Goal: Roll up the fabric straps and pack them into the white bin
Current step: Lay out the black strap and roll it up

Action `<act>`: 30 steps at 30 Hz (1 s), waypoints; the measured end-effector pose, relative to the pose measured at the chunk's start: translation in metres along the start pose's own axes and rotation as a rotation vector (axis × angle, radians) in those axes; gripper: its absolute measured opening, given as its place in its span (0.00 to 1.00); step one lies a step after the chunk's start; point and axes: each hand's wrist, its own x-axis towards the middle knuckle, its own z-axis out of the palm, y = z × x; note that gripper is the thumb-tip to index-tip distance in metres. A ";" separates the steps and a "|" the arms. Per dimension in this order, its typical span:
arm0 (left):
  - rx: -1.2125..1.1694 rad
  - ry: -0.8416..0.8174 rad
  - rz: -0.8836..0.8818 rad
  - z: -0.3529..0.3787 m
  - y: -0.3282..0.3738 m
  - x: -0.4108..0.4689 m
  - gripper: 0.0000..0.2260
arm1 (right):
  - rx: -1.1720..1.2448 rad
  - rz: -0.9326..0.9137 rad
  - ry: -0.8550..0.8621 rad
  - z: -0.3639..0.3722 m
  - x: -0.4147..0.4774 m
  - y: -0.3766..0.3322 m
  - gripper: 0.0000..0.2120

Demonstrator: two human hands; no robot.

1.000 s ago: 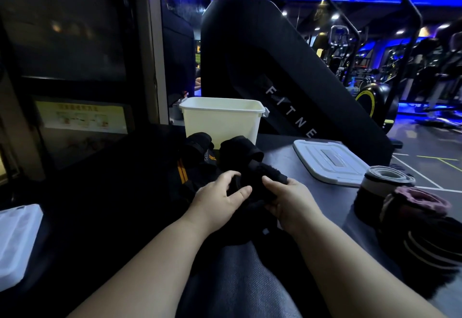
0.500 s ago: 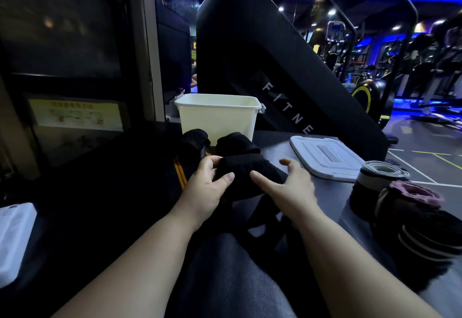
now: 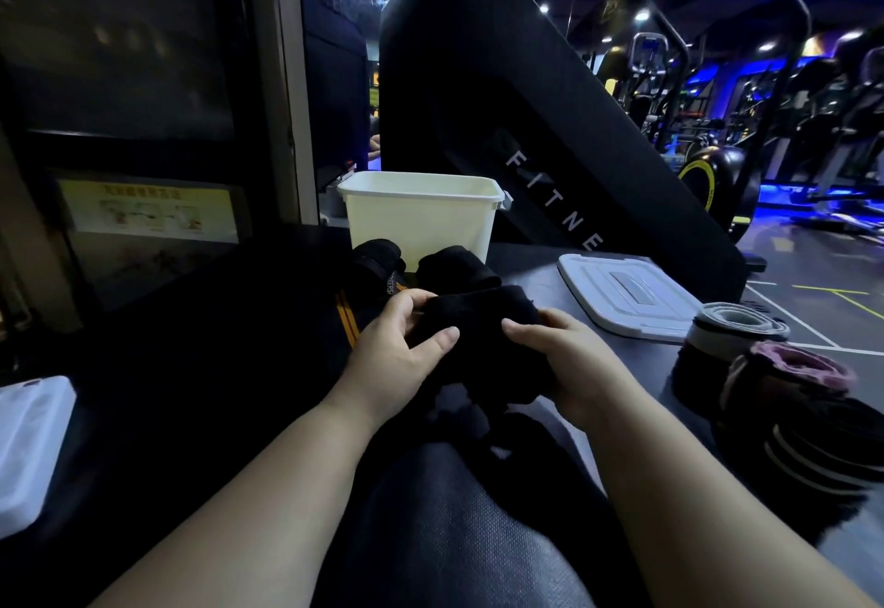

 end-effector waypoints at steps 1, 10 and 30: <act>0.046 0.002 0.007 0.000 0.000 -0.001 0.11 | 0.010 0.028 -0.021 -0.001 0.000 -0.001 0.10; 0.238 -0.085 0.011 -0.004 0.014 -0.013 0.10 | -0.176 0.187 -0.183 -0.008 -0.020 -0.011 0.27; 0.580 -0.180 0.115 -0.002 0.025 -0.123 0.21 | -1.114 -0.363 -0.170 -0.027 -0.115 0.020 0.13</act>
